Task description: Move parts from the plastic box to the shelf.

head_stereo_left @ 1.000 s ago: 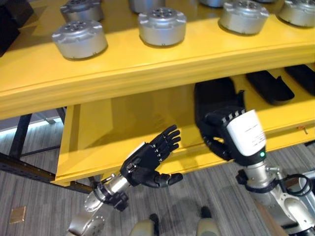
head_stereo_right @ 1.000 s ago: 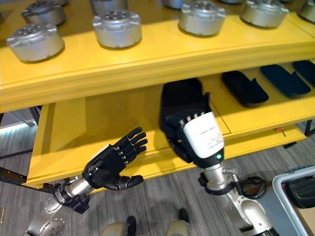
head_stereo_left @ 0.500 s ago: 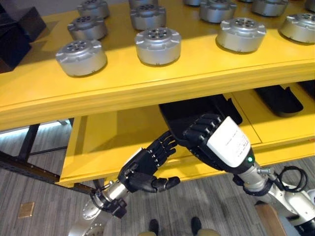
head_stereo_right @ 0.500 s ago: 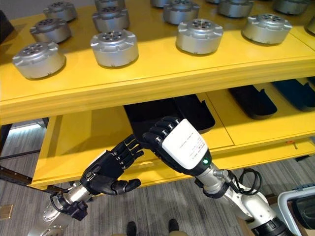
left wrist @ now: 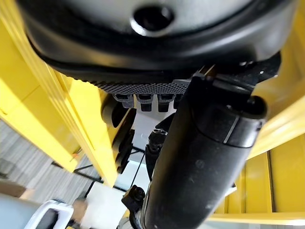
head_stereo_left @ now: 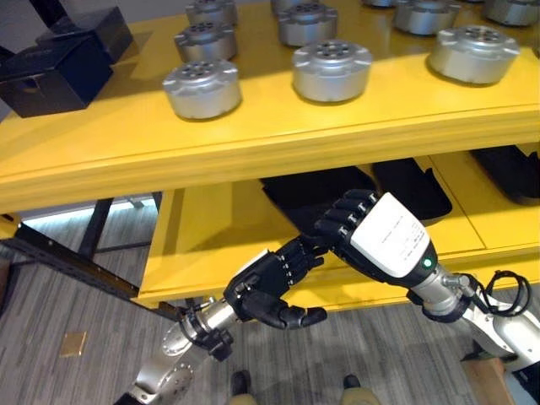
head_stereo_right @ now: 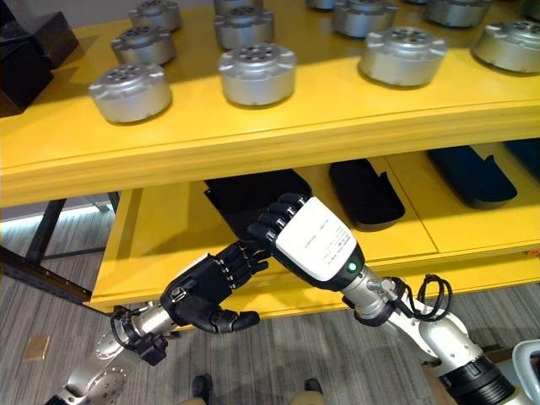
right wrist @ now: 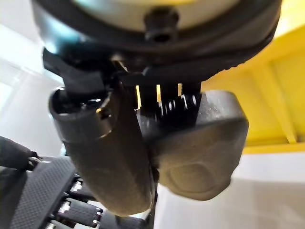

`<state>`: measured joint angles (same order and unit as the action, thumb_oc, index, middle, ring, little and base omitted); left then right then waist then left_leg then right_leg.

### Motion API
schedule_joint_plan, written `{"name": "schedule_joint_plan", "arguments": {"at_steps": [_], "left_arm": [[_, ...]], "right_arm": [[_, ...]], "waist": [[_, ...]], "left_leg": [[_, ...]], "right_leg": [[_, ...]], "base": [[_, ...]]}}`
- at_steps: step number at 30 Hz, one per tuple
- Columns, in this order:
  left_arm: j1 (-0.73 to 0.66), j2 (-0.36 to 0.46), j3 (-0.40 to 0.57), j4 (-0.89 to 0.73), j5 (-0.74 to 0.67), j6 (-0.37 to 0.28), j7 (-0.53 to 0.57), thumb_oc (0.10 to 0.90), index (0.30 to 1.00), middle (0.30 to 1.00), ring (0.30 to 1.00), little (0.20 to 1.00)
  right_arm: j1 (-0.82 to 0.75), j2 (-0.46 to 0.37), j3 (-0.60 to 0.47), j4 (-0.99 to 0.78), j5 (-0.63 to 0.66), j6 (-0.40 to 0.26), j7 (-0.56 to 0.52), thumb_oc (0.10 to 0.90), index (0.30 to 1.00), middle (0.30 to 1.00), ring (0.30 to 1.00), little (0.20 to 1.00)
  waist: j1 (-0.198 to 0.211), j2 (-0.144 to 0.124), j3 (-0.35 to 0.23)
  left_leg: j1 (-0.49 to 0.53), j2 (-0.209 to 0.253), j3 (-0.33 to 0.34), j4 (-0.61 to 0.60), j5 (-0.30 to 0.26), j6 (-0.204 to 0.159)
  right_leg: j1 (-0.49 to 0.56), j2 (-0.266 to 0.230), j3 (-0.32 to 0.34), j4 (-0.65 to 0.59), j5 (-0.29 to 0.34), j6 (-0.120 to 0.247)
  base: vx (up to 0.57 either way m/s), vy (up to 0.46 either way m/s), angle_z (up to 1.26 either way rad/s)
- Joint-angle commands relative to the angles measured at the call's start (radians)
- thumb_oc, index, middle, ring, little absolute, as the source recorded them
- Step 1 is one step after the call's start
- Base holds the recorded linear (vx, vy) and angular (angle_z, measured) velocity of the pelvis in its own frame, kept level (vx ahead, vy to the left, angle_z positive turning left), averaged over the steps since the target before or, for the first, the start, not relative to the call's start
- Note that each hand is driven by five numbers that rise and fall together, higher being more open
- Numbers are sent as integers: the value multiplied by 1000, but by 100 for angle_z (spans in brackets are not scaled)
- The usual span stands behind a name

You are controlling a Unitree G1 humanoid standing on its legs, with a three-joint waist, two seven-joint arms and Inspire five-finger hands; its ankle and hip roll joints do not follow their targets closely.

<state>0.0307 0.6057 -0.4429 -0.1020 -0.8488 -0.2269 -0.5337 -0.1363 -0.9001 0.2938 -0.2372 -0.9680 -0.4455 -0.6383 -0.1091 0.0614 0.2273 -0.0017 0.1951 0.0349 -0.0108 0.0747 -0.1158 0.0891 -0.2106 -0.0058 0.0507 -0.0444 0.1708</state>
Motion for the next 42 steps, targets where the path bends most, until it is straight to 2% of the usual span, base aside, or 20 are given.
{"name": "schedule_joint_plan", "arguments": {"at_steps": [1,4,9,12,14,18,25,34,38,41,42], "left_arm": [[-38,-20,62,-99,-33,-119,-4,900,1000,1000,1000,1000],[-42,-5,54,-87,-45,-124,-8,900,1000,1000,1000,1000],[-18,6,90,-92,-55,-133,33,900,1000,1000,1000,1000],[-9,-2,115,-92,-28,-129,84,900,1000,1000,1000,1000],[9,-13,140,-90,19,-103,110,900,1000,1000,1000,1000],[45,-10,181,-84,63,-106,123,900,1000,1000,1000,1000],[79,-13,231,-94,62,-94,87,900,1000,1000,1000,1000],[75,-36,266,-77,72,-103,132,900,1000,1000,1000,1000],[60,-51,270,-69,102,-83,114,900,1000,1000,1000,1000],[55,-50,270,-75,99,-80,110,900,1000,1000,1000,1000],[42,-54,266,-78,101,-72,111,900,1000,1000,1000,1000]], "right_arm": [[-135,37,-7,-64,121,69,-35,400,300,300,300,300],[-139,56,12,-14,166,136,0,400,300,300,300,300],[-118,77,18,24,189,197,20,400,300,300,300,300],[-122,93,19,54,197,235,27,400,300,300,300,300],[-128,103,13,92,214,263,37,400,300,300,300,300],[-139,116,22,158,249,322,72,400,300,300,300,300],[-164,151,53,320,264,366,91,400,300,300,300,300],[-153,182,89,392,251,354,131,400,300,300,300,300],[-161,200,120,435,258,357,183,400,300,300,300,300],[-174,208,148,460,297,378,238,400,300,300,300,300],[-183,227,169,496,338,403,282,400,300,300,300,300]], "waist": [[24,-16,-73],[30,-17,-84],[46,-23,-93],[59,-28,-94],[77,-33,-93],[107,-41,-85],[139,-46,-77],[148,-52,-71],[153,-56,-68],[157,-58,-66],[161,-58,-65]], "left_leg": [[75,-13,53,-37,-63,45],[94,-40,69,-65,-72,58],[97,-59,75,-76,-86,70],[93,-61,67,-76,-90,71],[90,-61,57,-76,-90,70],[82,-59,40,-76,-83,68],[77,-52,26,-76,-70,59],[79,-48,26,-76,-65,55],[80,-47,24,-76,-65,55],[81,-46,23,-76,-63,53],[81,-46,22,-76,-62,53]], "right_leg": [[-17,45,-27,9,-15,-68],[-8,20,-45,-24,13,-42],[4,-5,-75,-74,47,-17],[13,-11,-94,-91,53,-12],[20,-11,-109,-95,52,-12],[33,-10,-139,-101,47,-16],[48,-9,-166,-109,47,-20],[53,-9,-177,-111,48,-20],[56,-8,-180,-109,45,-22],[55,-8,-182,-107,46,-23],[57,-9,-185,-107,47,-23]], "base": [[83,209,-2],[92,216,19],[37,100,16],[12,41,14],[4,11,13],[-12,-4,15],[-11,-22,9],[-2,-9,3],[0,0,0],[0,0,0],[0,0,0]]}}
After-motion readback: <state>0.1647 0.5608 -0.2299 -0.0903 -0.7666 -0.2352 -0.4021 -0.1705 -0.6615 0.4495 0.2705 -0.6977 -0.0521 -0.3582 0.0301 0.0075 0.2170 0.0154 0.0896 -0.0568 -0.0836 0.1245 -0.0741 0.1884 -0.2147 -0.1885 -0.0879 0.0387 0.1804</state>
